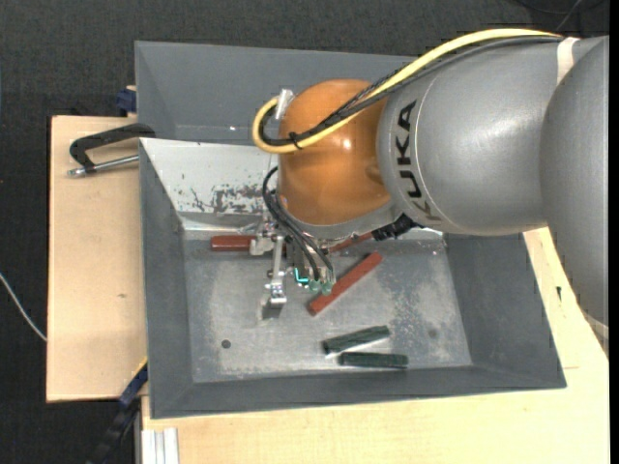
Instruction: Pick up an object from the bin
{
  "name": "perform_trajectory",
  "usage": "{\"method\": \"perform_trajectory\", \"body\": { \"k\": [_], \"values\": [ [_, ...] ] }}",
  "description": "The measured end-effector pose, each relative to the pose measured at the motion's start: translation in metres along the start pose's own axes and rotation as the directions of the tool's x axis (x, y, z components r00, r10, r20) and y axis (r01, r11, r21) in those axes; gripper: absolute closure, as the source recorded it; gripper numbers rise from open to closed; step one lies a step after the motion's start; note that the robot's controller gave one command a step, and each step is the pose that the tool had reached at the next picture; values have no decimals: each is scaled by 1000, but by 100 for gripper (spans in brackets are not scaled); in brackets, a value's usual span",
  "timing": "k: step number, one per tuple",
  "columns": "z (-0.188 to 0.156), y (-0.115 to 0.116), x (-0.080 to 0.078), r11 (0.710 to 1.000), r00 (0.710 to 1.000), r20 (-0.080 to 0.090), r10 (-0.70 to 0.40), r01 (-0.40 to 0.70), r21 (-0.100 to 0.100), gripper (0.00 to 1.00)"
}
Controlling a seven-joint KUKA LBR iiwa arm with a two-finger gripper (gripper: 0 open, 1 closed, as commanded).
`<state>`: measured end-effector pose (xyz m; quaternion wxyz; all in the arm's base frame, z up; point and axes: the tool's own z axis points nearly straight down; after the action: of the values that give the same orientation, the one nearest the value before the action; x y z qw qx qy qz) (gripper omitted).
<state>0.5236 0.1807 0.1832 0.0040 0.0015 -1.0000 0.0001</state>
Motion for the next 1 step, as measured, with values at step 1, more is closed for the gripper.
{"method": "perform_trajectory", "body": {
  "k": [1],
  "values": [
    [-4, -1, -2, 1000, 1000, 8, 2, -2, -2, 0]
  ]
}}
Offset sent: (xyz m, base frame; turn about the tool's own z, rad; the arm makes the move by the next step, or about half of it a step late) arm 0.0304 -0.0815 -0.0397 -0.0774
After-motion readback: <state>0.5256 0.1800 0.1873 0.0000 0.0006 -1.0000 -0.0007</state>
